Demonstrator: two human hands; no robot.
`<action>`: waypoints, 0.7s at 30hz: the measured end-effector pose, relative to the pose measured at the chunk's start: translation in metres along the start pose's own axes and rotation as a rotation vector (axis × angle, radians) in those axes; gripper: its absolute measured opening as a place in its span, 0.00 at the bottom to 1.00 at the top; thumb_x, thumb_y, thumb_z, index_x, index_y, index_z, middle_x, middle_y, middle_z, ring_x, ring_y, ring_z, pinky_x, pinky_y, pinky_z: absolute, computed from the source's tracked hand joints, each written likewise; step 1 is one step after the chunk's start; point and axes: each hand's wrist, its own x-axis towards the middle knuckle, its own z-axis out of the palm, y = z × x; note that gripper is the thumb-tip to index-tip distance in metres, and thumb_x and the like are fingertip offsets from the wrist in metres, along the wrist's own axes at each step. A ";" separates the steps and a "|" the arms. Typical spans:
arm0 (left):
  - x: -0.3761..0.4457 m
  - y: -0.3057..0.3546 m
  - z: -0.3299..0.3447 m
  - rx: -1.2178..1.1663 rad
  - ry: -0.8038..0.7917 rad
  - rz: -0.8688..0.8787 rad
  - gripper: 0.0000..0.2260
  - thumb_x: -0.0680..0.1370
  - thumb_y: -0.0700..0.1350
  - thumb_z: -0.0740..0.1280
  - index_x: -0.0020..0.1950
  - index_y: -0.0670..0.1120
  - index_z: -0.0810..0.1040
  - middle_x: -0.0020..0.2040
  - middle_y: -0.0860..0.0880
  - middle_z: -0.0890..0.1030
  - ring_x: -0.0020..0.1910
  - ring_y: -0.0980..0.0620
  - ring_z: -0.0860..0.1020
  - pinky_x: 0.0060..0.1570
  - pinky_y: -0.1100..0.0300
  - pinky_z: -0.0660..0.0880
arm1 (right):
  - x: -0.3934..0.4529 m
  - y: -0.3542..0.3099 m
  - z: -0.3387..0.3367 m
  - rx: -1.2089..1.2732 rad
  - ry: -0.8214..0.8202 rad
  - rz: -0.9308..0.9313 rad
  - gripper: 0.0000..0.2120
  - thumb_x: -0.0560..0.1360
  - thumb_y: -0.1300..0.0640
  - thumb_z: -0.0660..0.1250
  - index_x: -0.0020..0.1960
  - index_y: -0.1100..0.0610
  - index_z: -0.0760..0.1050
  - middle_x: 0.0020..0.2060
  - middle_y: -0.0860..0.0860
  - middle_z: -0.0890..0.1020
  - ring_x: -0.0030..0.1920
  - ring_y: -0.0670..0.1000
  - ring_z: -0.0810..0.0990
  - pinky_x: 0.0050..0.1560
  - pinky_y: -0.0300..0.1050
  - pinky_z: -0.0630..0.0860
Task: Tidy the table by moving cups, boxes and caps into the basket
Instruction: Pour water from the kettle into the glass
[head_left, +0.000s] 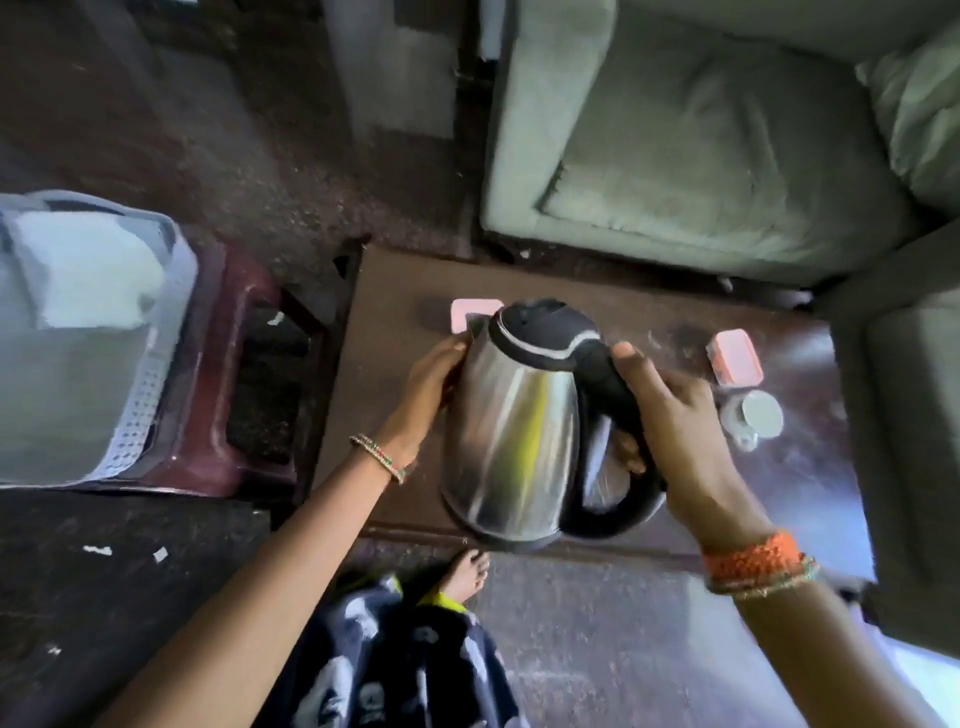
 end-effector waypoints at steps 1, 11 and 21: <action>-0.003 0.012 -0.011 0.006 0.003 0.054 0.12 0.80 0.40 0.56 0.56 0.46 0.77 0.47 0.55 0.81 0.42 0.65 0.79 0.47 0.69 0.75 | -0.002 -0.003 0.010 0.076 -0.019 0.014 0.22 0.70 0.37 0.64 0.30 0.54 0.70 0.17 0.51 0.66 0.17 0.50 0.64 0.20 0.36 0.62; -0.032 0.132 -0.196 0.253 0.251 0.297 0.14 0.78 0.35 0.58 0.55 0.47 0.81 0.53 0.50 0.84 0.53 0.57 0.79 0.58 0.64 0.72 | -0.017 -0.072 0.186 0.439 -0.252 0.033 0.17 0.75 0.44 0.65 0.35 0.55 0.68 0.21 0.49 0.63 0.19 0.48 0.62 0.23 0.39 0.61; -0.090 0.102 -0.480 0.909 0.901 0.103 0.18 0.73 0.31 0.62 0.63 0.38 0.75 0.60 0.36 0.78 0.59 0.38 0.76 0.61 0.51 0.71 | -0.047 -0.093 0.400 0.521 -0.251 -0.024 0.18 0.70 0.43 0.69 0.32 0.55 0.69 0.22 0.51 0.63 0.20 0.49 0.61 0.23 0.39 0.61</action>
